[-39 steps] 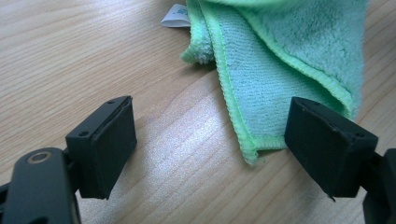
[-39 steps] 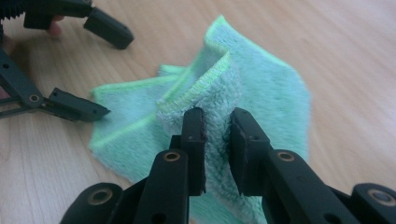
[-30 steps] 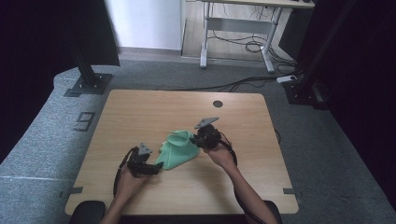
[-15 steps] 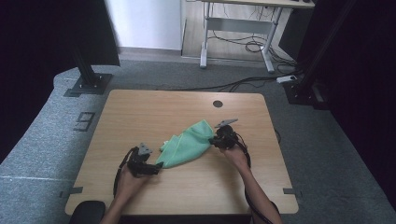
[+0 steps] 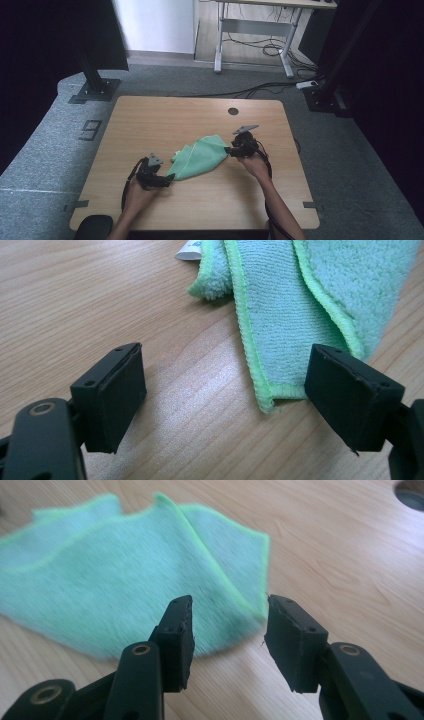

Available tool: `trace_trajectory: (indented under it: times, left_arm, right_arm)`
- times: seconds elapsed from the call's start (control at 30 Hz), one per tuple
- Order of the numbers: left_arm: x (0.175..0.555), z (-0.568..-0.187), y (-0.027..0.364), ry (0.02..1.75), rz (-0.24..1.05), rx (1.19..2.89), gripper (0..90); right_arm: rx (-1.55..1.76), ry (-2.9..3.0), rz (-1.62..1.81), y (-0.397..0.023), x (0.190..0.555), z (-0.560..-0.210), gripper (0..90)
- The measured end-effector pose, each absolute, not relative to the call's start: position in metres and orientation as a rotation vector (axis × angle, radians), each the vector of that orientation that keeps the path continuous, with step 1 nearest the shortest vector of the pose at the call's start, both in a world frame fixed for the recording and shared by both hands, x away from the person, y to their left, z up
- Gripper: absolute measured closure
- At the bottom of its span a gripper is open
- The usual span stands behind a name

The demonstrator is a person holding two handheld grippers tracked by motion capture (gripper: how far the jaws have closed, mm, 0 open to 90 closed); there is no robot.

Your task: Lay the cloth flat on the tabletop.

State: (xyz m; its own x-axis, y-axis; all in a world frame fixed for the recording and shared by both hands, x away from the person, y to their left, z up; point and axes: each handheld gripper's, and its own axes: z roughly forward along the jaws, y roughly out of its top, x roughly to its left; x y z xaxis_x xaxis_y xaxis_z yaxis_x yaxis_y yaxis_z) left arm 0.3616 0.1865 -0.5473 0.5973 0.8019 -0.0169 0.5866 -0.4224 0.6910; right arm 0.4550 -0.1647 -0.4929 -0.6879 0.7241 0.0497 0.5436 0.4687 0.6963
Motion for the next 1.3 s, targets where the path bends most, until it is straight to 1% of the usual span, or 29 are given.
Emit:
trace_trajectory:
  times: [0.1,0.27,0.43,0.87,0.93,1.03,1.07,1.1,1.2,1.3]
  left_arm:
    - [0.362,-0.547,0.187,1.093,0.417,2.159,16.4]
    - [0.362,-0.547,0.187,1.093,0.417,2.159,16.4]
    - [0.362,-0.547,0.187,1.093,0.418,2.159,16.4]
    - [0.362,-0.547,0.186,1.094,0.417,2.157,16.4]
    - [0.362,-0.547,0.186,1.094,0.417,2.156,16.4]
    - [0.362,-0.548,0.186,1.095,0.418,2.154,16.4]
    - [0.362,-0.548,0.186,1.095,0.418,2.154,16.4]
    - [0.362,-0.548,0.186,1.095,0.418,2.155,16.3]
    - [0.362,-0.547,0.186,1.095,0.418,2.156,16.4]
    - [0.362,-0.548,0.186,1.094,0.418,2.156,16.4]
  right_arm:
    - [1.077,2.488,1.057,-0.156,0.458,-0.493,52.4]
    - [1.052,2.556,1.108,-0.123,0.469,-0.504,50.0]
    - [1.032,2.589,1.123,-0.1,0.479,-0.513,49.9]
    - [1.005,2.56,1.139,-0.069,0.503,-0.517,49.7]
    - [0.985,2.57,1.112,-0.064,0.509,-0.518,53.8]
    - [0.965,2.601,1.076,-0.059,0.511,-0.521,62.6]
    - [0.965,2.601,1.076,-0.059,0.511,-0.521,62.6]
    - [0.958,2.615,1.051,-0.057,0.511,-0.524,70.1]
    - [0.948,2.624,1.02,-0.056,0.509,-0.526,82.2]
    - [0.947,2.612,1.012,-0.057,0.508,-0.525,88.4]
